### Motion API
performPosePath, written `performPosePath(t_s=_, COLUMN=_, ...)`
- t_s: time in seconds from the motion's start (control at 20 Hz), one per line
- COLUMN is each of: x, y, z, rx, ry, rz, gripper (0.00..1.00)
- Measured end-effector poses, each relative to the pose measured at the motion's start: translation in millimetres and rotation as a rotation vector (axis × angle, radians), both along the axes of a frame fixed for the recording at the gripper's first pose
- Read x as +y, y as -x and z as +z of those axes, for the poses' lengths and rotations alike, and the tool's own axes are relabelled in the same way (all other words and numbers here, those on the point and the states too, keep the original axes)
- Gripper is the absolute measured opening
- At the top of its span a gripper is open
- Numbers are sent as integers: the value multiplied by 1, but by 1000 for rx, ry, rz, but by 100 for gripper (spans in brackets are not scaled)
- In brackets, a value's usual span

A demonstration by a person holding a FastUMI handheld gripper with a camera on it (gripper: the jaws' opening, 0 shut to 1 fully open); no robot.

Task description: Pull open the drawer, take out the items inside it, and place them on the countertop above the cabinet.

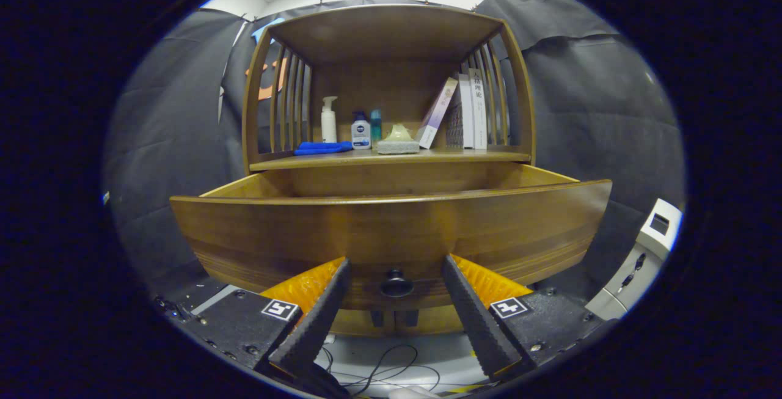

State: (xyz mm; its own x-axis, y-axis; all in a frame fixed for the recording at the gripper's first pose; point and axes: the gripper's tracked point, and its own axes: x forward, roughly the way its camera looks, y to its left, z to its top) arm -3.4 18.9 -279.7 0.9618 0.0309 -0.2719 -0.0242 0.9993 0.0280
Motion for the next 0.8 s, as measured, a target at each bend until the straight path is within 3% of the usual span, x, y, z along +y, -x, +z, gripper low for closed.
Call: performPosePath(t_s=0.8, x=10, y=-89, z=5, rx=-9, ry=-8, rz=-18, gripper=99)
